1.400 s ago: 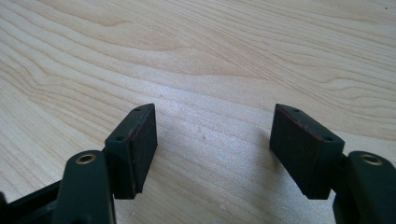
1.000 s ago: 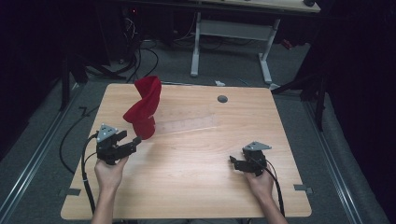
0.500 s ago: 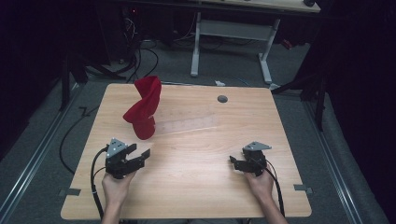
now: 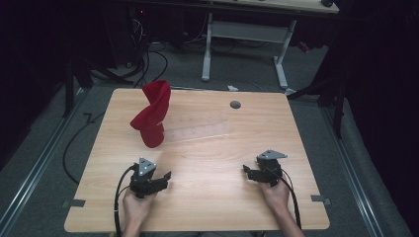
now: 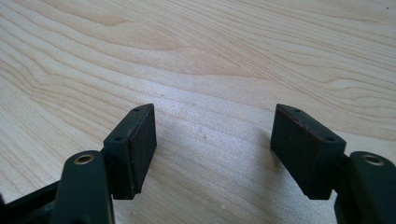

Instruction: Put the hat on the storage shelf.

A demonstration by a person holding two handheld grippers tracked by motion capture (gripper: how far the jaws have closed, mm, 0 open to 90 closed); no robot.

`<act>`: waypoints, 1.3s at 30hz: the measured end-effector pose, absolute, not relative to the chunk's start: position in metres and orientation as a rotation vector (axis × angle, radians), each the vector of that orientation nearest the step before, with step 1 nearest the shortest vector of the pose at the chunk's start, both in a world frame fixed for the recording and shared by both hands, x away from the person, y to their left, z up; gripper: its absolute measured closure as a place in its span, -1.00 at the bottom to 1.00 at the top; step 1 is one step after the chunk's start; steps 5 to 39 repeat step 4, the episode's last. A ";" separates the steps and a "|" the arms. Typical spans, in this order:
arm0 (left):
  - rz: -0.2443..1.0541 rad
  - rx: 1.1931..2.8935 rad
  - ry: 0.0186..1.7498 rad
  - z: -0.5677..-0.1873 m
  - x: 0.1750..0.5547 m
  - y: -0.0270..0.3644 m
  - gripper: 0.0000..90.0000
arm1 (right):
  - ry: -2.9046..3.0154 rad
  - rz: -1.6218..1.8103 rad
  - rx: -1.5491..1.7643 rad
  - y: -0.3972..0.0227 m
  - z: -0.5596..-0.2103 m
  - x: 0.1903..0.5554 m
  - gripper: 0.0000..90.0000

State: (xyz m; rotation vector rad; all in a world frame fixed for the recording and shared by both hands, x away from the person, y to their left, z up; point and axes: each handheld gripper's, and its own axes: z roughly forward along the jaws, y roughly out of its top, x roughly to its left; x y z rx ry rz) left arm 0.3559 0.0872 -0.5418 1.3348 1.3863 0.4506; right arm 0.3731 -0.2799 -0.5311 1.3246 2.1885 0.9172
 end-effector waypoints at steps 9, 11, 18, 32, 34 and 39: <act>0.486 1.367 1.387 -0.546 0.358 0.083 -0.32 | 2.188 0.918 1.324 -0.280 -0.531 0.373 -0.30; 0.486 1.367 1.387 -0.546 0.358 0.083 -0.32 | 2.188 0.918 1.324 -0.280 -0.531 0.373 -0.30; 0.486 1.367 1.387 -0.546 0.358 0.083 -0.32 | 2.188 0.918 1.324 -0.280 -0.531 0.373 -0.30; 0.486 1.367 1.387 -0.546 0.358 0.083 -0.32 | 2.188 0.918 1.324 -0.280 -0.531 0.373 -0.30; 0.486 1.367 1.387 -0.546 0.358 0.083 -0.32 | 2.188 0.918 1.324 -0.280 -0.531 0.373 -0.30; 0.486 1.367 1.387 -0.546 0.358 0.083 -0.32 | 2.188 0.918 1.324 -0.280 -0.531 0.373 -0.30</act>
